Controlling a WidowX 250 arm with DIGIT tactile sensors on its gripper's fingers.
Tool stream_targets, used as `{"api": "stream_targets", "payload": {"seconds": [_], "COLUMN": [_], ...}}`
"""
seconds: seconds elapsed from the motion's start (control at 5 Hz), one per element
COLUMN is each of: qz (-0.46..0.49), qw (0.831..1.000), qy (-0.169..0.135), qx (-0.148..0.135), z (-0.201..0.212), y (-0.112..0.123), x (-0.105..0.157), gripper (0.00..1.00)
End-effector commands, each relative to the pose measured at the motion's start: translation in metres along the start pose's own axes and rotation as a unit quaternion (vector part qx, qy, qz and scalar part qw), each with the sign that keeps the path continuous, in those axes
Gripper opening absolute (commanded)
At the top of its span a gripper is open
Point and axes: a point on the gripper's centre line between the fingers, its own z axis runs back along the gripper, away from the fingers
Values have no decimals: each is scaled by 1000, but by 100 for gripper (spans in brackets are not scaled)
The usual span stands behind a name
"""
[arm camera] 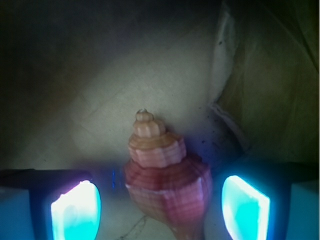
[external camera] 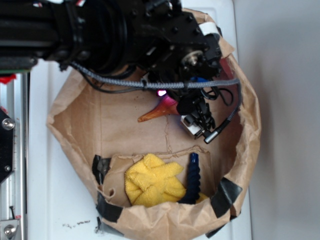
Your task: Grab the shell.
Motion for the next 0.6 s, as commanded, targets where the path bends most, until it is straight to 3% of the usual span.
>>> {"api": "stream_targets", "payload": {"seconds": [0.0,0.4], "qz": [-6,-3], "qw": [1000,998], "qy": [-26,-40], "qx": [9,42], "z": [3,-19], "y": [-7,-19], "x": [3,4], "gripper": [100,100]}}
